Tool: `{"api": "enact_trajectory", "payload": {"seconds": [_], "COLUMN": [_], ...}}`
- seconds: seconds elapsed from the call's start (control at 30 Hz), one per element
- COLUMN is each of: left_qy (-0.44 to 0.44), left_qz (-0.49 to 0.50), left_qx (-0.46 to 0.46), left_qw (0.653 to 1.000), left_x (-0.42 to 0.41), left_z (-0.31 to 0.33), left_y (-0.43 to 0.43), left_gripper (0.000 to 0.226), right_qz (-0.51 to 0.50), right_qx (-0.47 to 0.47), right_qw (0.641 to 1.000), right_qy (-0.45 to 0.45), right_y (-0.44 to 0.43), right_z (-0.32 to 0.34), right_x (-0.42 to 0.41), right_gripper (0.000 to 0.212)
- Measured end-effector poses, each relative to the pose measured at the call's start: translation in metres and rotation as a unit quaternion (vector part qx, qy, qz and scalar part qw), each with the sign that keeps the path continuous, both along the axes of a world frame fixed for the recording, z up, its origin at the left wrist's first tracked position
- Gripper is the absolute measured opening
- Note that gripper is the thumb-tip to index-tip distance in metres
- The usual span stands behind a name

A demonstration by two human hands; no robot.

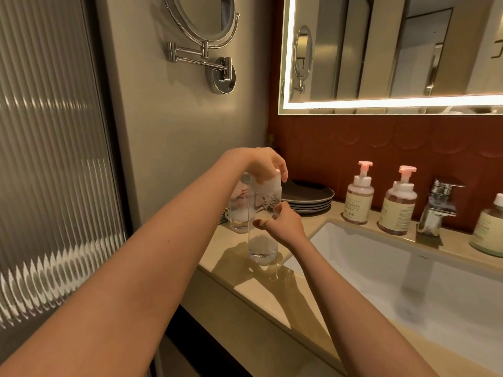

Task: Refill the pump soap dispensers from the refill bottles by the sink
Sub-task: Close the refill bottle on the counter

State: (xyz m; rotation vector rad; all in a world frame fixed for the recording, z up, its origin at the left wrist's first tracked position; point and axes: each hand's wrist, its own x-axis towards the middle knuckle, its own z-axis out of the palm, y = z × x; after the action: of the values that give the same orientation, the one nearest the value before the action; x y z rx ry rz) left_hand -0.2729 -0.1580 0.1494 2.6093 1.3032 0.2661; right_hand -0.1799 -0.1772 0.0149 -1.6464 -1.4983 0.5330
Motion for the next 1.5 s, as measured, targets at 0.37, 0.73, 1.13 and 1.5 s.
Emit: {"api": "enact_trajectory", "payload": {"seconds": [0.37, 0.73, 1.13, 1.5], "left_qy": [-0.100, -0.032, -0.001, 0.092], "left_qz": [-0.049, -0.027, 0.026, 0.069], "left_qx": [-0.034, 0.012, 0.129, 0.213], "left_qw": [0.993, 0.999, 0.991, 0.970], "left_x": [-0.014, -0.011, 0.026, 0.043], "left_z": [-0.011, -0.023, -0.022, -0.022], "left_y": [0.012, 0.017, 0.044, 0.115], "left_gripper": [0.034, 0.030, 0.044, 0.042], "right_qz": [0.030, 0.056, -0.063, -0.052], "right_qx": [-0.007, -0.001, 0.005, -0.025], "right_qw": [1.000, 0.998, 0.996, 0.998], "right_qy": [-0.002, -0.023, -0.068, -0.007], "right_y": [0.006, 0.009, 0.054, 0.146], "right_z": [0.001, 0.000, -0.007, -0.012], "right_x": [0.006, 0.016, 0.046, 0.048], "right_gripper": [0.067, 0.068, 0.065, 0.070]}}
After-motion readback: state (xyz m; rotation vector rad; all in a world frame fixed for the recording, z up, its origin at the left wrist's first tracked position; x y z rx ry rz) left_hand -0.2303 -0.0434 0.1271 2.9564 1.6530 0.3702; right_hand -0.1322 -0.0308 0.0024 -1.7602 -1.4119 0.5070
